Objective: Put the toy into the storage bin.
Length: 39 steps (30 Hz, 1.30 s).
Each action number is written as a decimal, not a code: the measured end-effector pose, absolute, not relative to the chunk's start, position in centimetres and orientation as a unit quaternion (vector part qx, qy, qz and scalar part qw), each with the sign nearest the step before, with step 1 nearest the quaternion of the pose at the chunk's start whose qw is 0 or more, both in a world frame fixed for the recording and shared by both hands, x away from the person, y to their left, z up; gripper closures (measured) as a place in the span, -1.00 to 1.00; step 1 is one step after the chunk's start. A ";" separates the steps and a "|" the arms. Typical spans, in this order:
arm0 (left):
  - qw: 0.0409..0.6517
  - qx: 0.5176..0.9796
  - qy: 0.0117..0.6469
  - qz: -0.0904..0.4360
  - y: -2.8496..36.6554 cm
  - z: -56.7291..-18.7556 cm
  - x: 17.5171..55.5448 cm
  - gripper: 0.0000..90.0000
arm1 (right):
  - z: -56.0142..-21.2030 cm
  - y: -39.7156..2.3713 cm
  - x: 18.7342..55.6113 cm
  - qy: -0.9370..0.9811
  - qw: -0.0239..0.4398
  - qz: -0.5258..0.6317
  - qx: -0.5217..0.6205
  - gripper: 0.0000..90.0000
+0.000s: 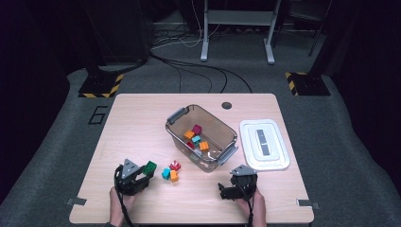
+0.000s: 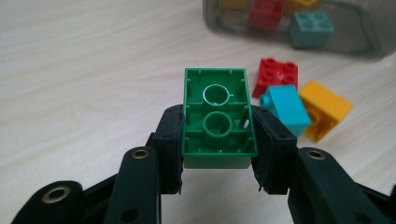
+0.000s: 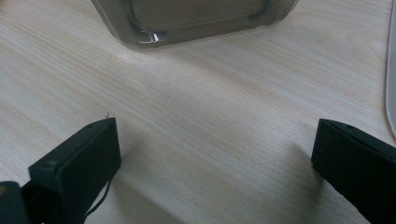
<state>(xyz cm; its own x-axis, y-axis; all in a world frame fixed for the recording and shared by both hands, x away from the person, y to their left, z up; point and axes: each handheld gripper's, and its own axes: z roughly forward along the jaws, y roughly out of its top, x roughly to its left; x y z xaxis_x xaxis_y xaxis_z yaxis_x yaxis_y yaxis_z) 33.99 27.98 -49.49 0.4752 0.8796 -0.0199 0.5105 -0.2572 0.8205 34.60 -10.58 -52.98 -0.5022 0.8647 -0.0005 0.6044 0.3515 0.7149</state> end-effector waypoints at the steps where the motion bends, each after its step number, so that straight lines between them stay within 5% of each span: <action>1: 0.404 0.759 0.456 0.229 28.0 -49.2 34.2 0.30 | -53.0 -10.6 34.6 0.799 0.194 0.336 0.460 -0.99; 39: 0.439 0.755 0.409 0.264 26.9 -41.4 40.5 0.30 | -53.0 -10.6 34.6 0.801 0.194 0.335 0.458 -0.99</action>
